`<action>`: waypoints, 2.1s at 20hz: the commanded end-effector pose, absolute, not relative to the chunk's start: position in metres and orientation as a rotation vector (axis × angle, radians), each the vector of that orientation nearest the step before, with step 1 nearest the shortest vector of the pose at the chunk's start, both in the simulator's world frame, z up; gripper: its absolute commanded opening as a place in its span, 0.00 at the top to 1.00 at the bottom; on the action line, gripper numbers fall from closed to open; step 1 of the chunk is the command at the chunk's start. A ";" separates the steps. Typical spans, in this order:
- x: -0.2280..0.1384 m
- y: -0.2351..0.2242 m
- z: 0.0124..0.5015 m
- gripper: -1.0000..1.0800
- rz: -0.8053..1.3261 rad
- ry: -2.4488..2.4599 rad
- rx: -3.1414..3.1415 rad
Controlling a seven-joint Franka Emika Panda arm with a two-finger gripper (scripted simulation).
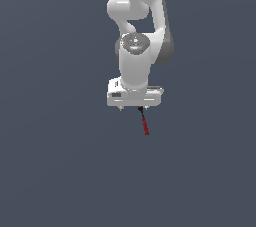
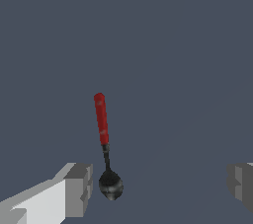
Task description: Pick up the object and move it to a goal position.
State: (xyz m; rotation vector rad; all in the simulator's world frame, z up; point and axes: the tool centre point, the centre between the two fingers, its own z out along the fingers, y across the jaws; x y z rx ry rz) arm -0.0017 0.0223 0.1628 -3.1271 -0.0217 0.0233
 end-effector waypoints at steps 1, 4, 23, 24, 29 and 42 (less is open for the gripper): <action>-0.002 0.022 0.163 0.04 0.023 -0.022 -3.127; 0.000 0.018 0.163 0.04 0.018 -0.020 -3.129; -0.004 0.021 0.135 0.04 -0.005 -0.104 -3.141; -0.007 0.025 0.129 0.04 -0.004 -0.122 -3.141; -0.024 0.053 0.096 0.04 -0.002 -0.233 -3.137; -0.047 0.083 0.062 0.04 0.002 -0.355 -3.122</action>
